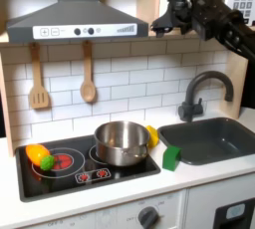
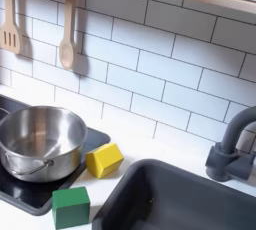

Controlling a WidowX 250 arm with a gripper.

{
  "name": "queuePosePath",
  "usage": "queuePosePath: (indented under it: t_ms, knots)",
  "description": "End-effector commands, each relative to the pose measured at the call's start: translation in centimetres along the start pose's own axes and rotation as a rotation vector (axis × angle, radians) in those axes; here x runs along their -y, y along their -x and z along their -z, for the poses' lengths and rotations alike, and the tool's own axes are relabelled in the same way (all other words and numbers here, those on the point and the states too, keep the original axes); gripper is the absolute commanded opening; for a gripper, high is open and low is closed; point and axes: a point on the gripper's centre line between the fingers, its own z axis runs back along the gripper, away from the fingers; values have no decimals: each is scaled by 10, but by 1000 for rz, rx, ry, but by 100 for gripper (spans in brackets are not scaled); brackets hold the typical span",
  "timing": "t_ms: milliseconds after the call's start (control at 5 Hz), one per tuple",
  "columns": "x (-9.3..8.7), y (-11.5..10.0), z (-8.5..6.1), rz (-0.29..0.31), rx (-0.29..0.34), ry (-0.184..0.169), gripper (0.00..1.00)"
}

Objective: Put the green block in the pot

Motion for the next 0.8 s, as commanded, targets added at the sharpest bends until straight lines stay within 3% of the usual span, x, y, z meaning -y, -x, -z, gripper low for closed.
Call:
queuePosePath:
  t_ms: [0,200,600]
  knots:
    - [5,18,-5,22,-120,-6,100]
    - [1,32,-4,30,-236,-36,100]
    - [-10,59,-10,86,-400,-98,100]
